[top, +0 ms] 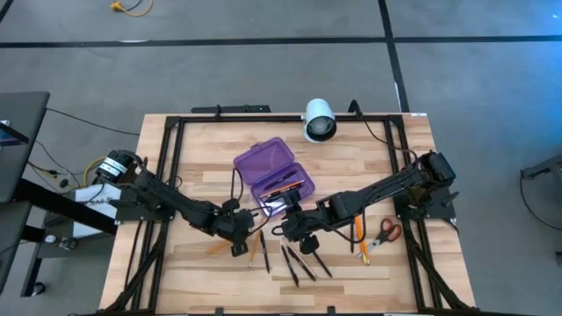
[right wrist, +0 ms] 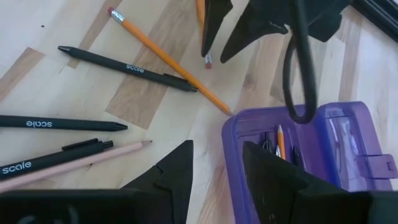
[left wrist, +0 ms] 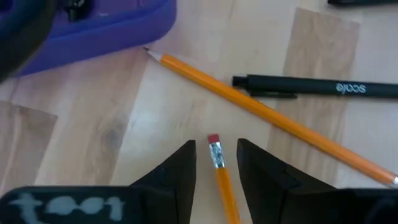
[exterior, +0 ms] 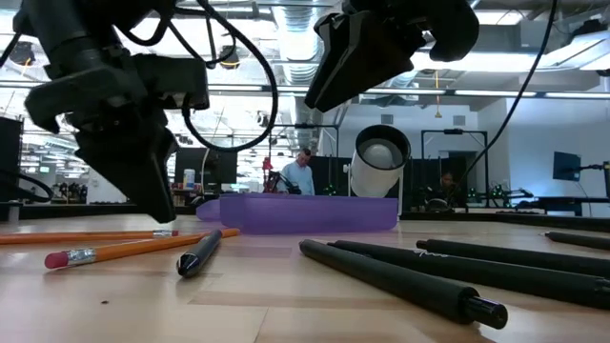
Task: Pick & place school supplies into a supply box
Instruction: Put the orange pencil into the purple supply box
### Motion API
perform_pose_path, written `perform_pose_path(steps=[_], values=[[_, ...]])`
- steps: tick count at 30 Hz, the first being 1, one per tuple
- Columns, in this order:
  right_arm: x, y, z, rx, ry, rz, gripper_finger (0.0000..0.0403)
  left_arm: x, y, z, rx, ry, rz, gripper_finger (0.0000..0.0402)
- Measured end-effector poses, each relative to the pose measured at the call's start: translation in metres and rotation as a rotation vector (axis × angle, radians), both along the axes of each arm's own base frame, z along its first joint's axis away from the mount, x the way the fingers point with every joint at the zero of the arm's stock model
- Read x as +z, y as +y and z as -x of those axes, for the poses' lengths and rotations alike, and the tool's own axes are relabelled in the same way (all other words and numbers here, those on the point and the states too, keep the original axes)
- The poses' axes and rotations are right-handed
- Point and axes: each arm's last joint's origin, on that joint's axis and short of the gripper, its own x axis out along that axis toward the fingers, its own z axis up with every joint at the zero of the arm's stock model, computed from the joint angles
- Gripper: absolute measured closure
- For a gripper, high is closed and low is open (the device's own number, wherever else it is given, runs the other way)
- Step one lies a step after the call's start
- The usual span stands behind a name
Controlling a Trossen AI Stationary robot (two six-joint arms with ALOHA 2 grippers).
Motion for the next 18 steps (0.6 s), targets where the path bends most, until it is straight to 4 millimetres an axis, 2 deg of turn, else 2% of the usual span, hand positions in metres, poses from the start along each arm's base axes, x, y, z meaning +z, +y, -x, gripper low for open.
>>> perform_pose_path(steps=[4,11,18], values=[[0.0,0.0,0.0,-0.004,0.006,-0.001,0.0269,-0.002,-0.001,-0.003,-0.016,-0.016,-0.004,0.0295],[-0.001,0.0,0.001,-0.005,0.008,-0.001,0.0269,-0.026,-0.006,-0.009,-0.047,0.048,-0.001,0.0295],[-0.001,0.0,0.001,-0.006,0.013,0.001,0.0269,-0.023,-0.008,-0.007,-0.037,0.048,-0.015,0.0295]])
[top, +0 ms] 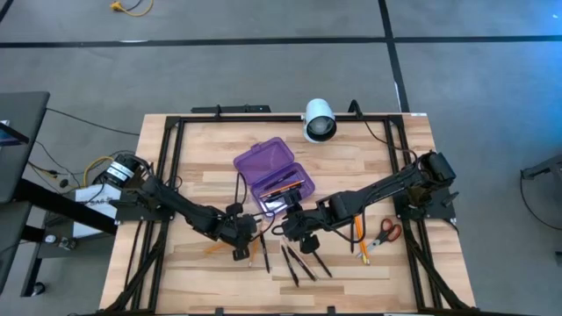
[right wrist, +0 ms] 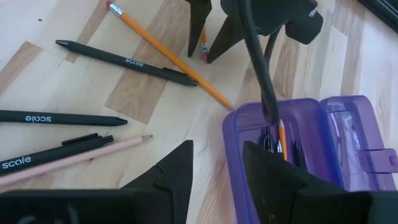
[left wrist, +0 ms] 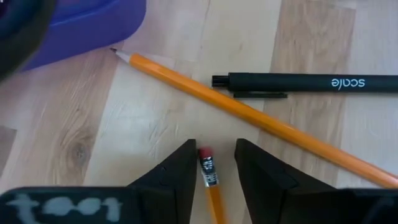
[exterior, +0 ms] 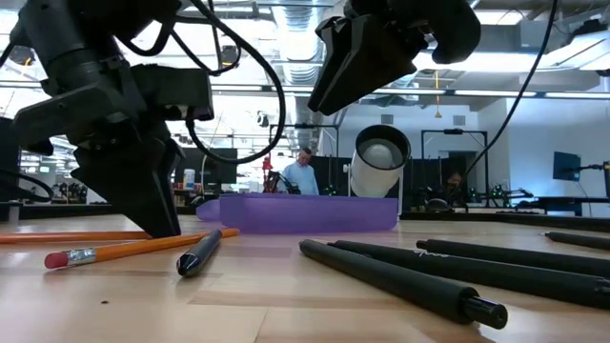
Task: Pick & place school supplies into a supply box
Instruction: Put the orange pencil into the purple supply box
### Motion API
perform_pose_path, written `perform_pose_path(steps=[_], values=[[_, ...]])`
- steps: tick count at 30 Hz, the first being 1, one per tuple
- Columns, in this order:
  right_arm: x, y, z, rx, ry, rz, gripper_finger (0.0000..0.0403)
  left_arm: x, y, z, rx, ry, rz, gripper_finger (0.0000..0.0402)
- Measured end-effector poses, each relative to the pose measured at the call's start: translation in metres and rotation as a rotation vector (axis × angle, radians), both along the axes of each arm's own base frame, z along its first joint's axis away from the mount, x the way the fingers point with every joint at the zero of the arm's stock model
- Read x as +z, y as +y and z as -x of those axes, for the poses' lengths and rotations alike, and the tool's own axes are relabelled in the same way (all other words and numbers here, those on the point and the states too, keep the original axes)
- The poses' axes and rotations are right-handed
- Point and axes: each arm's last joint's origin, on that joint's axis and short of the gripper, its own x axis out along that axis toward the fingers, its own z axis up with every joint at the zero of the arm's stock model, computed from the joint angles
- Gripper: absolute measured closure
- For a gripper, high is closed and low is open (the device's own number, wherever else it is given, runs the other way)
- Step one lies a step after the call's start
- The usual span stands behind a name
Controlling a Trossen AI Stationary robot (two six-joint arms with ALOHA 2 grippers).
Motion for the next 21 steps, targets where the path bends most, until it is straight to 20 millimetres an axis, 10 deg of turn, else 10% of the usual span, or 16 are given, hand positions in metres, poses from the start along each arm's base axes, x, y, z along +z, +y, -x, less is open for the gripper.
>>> perform_pose_path(steps=[21], values=[[-0.0002,0.0,0.0001,-0.007,0.001,-0.006,0.0269,0.0102,-0.0013,-0.0002,0.003,0.133,-0.009,0.0305]])
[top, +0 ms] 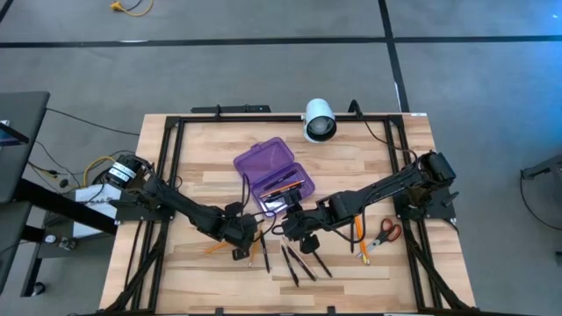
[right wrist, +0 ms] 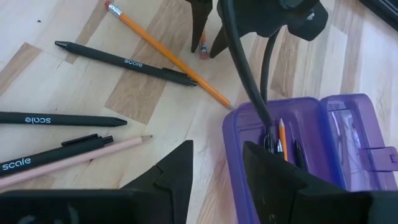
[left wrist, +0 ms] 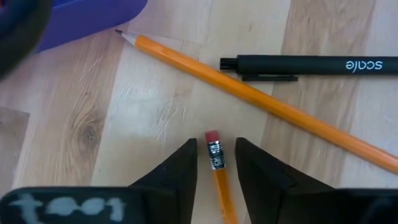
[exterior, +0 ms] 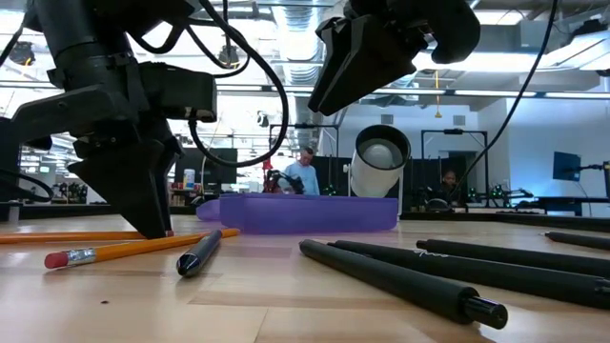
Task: Pick & place school supplies into a supply box
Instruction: Put the orange pencil into the purple supply box
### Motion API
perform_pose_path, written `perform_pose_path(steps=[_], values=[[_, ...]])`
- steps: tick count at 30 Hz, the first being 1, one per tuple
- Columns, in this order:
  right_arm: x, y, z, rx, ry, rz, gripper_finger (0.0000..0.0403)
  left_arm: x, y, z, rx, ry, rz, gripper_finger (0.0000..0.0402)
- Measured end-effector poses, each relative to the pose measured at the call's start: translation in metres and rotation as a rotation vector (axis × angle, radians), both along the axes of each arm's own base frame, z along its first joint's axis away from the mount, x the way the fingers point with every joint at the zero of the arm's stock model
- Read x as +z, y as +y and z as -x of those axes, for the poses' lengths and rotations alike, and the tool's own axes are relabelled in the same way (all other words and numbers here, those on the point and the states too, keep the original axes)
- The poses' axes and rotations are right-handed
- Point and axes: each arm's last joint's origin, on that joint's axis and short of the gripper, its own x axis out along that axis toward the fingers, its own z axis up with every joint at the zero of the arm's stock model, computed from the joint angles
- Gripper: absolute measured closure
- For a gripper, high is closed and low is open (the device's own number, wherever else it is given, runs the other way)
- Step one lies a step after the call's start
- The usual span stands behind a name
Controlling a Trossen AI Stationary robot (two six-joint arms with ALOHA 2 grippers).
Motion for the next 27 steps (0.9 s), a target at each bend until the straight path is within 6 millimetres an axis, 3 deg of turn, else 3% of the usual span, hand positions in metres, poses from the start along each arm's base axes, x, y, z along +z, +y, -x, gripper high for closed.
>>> perform_pose_path(steps=[12,27], values=[[0.0,0.0,0.0,0.0,0.0,0.0,0.0269,-0.0006,0.0002,0.0022,0.003,0.028,0.012,0.039],[-0.0001,-0.0001,0.0001,0.001,0.002,0.002,0.0269,0.0086,0.0014,0.0015,0.018,0.085,-0.076,0.0397]])
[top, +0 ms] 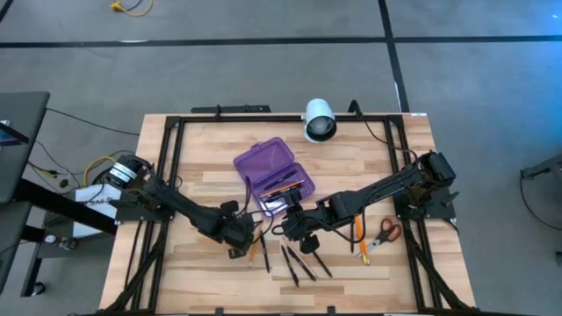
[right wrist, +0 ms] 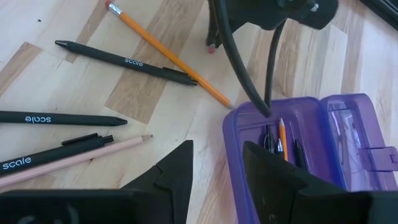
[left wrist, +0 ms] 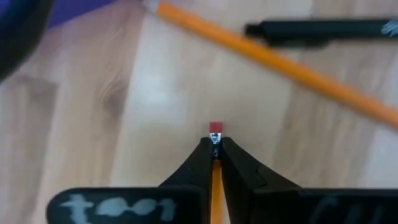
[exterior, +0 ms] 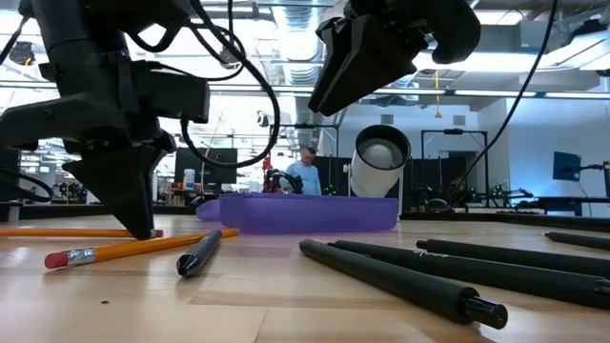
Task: Pick & place school supplies into a supply box
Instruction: Put the orange pencil into the purple supply box
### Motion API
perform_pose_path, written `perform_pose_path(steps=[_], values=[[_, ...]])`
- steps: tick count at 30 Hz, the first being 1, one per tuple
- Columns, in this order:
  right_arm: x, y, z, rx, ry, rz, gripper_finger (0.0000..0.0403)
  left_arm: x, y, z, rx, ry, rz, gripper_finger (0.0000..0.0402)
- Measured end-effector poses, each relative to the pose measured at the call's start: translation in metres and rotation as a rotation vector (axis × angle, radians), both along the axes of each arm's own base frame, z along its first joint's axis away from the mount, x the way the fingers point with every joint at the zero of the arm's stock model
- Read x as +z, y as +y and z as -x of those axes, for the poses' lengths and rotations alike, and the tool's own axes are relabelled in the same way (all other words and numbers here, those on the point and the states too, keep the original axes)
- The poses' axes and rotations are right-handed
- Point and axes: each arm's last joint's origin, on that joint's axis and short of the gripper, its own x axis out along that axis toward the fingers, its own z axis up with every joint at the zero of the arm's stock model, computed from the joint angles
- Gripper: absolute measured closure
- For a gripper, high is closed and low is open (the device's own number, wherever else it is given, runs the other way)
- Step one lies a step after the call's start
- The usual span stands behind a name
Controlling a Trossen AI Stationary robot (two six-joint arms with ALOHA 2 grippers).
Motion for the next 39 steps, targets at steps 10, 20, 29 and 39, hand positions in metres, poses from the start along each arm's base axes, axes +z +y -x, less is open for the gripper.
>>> perform_pose_path(steps=[10,20,29,39], values=[[-0.001,0.0,0.001,-0.033,0.008,0.007,0.0269,0.027,-0.001,-0.01,0.01,0.015,-0.122,0.0401],[-0.005,0.015,0.015,-0.089,0.068,0.006,0.0269,0.051,0.006,-0.03,-0.027,-0.068,-0.204,0.0401],[-0.005,0.031,0.022,-0.098,0.07,-0.028,0.0269,0.071,0.035,-0.059,-0.039,-0.189,-0.295,0.0401],[-0.027,0.03,0.033,-0.161,0.116,-0.048,0.0269,0.09,0.103,-0.099,-0.004,-0.464,-0.286,0.0397]])
